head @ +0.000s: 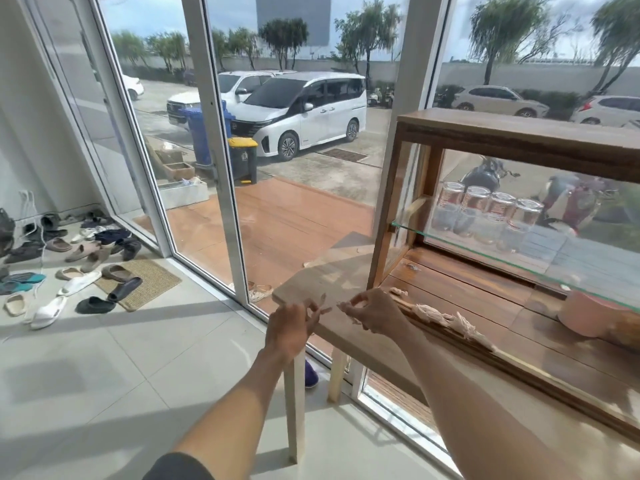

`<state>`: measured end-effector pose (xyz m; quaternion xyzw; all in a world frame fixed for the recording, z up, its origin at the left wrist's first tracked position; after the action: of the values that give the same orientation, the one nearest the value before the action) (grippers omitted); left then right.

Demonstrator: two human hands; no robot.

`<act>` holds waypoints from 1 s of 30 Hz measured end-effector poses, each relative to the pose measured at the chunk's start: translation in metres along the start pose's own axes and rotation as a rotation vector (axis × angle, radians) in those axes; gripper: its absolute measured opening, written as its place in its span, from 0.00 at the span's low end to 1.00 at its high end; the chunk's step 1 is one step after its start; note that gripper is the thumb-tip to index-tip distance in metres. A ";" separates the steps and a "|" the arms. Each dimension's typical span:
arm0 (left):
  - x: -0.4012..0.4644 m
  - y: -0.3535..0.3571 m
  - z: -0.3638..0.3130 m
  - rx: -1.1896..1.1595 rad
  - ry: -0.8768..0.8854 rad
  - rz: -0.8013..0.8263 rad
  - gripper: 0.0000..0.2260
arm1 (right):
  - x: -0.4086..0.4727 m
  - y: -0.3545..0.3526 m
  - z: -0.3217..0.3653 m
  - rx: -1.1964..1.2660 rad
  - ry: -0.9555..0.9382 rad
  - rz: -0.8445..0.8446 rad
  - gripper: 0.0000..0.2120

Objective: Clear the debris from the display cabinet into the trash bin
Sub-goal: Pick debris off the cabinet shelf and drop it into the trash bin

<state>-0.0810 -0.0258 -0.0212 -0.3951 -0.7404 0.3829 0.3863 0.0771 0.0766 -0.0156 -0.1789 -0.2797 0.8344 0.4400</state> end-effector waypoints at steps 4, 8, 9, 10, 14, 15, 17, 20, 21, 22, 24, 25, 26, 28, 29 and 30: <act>-0.025 -0.015 0.072 0.049 -0.046 -0.023 0.09 | 0.006 0.064 0.025 0.040 0.014 0.092 0.13; -0.055 -0.032 0.144 0.098 -0.127 -0.024 0.10 | 0.017 0.130 0.052 0.068 0.032 0.190 0.15; -0.062 -0.037 0.162 0.097 -0.164 -0.026 0.10 | 0.019 0.148 0.057 0.052 0.031 0.222 0.15; -0.071 -0.040 0.181 0.096 -0.208 -0.013 0.10 | 0.020 0.167 0.062 0.027 0.027 0.252 0.14; -0.112 -0.054 0.241 0.103 -0.329 0.025 0.09 | 0.018 0.238 0.076 0.015 0.005 0.354 0.16; -0.124 -0.056 0.254 0.096 -0.344 0.021 0.09 | 0.014 0.256 0.079 0.008 0.002 0.388 0.16; -0.147 -0.059 0.276 0.084 -0.380 0.035 0.09 | 0.003 0.289 0.085 -0.005 -0.017 0.455 0.17; -0.178 -0.058 0.305 0.059 -0.457 0.073 0.06 | -0.008 0.333 0.088 -0.034 -0.059 0.496 0.20; -0.187 -0.057 0.313 0.058 -0.472 0.077 0.06 | -0.010 0.345 0.088 -0.067 -0.081 0.498 0.19; -0.195 -0.057 0.318 0.060 -0.487 0.079 0.05 | -0.012 0.357 0.088 -0.107 -0.111 0.501 0.18; -0.210 -0.054 0.331 0.059 -0.517 0.083 0.05 | -0.017 0.382 0.089 -0.161 -0.153 0.524 0.16; -0.217 -0.053 0.337 0.054 -0.529 0.081 0.05 | -0.019 0.393 0.089 -0.171 -0.166 0.539 0.16; -0.224 -0.051 0.343 0.053 -0.544 0.083 0.05 | -0.021 0.405 0.089 -0.173 -0.176 0.554 0.16; -0.237 -0.045 0.357 0.051 -0.581 0.089 0.07 | -0.025 0.427 0.089 -0.178 -0.182 0.587 0.16; -0.242 -0.042 0.363 0.045 -0.597 0.088 0.08 | -0.026 0.437 0.089 -0.186 -0.186 0.602 0.17; -0.248 -0.038 0.370 0.036 -0.613 0.094 0.09 | -0.027 0.445 0.089 -0.200 -0.194 0.611 0.17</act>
<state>-0.3187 -0.3559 -0.2058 -0.2883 -0.7963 0.5147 0.1339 -0.2390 -0.1767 -0.2231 -0.2165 -0.3340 0.9093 0.1211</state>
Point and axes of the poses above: each hand's wrist, its own x-axis towards the middle knuckle, its own y-axis out of the palm, z = x × y, the point moved 6 cm from there along x, towards the middle knuckle, and after that the axes turned 2 degrees about x, right-handed, at the moved point
